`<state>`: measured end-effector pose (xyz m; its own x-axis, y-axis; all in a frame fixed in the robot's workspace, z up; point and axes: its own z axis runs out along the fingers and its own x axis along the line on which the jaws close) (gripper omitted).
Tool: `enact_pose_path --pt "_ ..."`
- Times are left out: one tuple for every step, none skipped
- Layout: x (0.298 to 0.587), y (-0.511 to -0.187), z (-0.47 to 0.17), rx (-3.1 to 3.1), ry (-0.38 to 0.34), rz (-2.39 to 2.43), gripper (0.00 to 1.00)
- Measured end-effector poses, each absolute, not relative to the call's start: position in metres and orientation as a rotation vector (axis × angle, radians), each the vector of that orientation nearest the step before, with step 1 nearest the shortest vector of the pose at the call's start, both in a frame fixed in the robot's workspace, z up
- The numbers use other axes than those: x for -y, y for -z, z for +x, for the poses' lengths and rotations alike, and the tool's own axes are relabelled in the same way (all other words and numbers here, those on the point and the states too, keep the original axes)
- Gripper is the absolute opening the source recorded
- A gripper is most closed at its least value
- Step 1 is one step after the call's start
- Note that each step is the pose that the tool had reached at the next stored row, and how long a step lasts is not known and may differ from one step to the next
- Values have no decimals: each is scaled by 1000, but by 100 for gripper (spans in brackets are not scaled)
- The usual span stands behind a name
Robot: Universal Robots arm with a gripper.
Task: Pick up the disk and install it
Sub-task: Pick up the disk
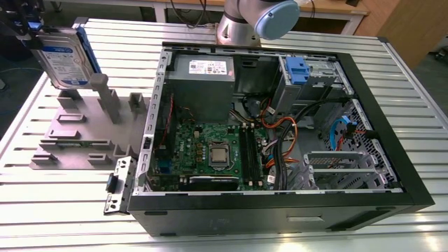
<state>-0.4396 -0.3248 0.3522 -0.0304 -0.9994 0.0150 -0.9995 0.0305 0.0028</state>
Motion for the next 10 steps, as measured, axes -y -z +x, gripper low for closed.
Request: enact_pose_path --pt "325 -352 -440 2246 -13 2178 36" --pt "325 -353 -440 2246 -13 2178 36" --pt "325 -353 -440 2246 -13 2178 36" --pt "325 -353 -440 2246 -13 2178 36" --pt "325 -353 -440 2246 -13 2178 36" --pt "325 -354 -440 2246 -13 2178 36" --pt "325 -354 -440 2246 -13 2178 36" --pt "325 -354 -440 2246 -13 2179 36" --pt "325 -354 -440 2246 -13 2178 36" --pt "325 -355 -440 2246 -13 2178 36"
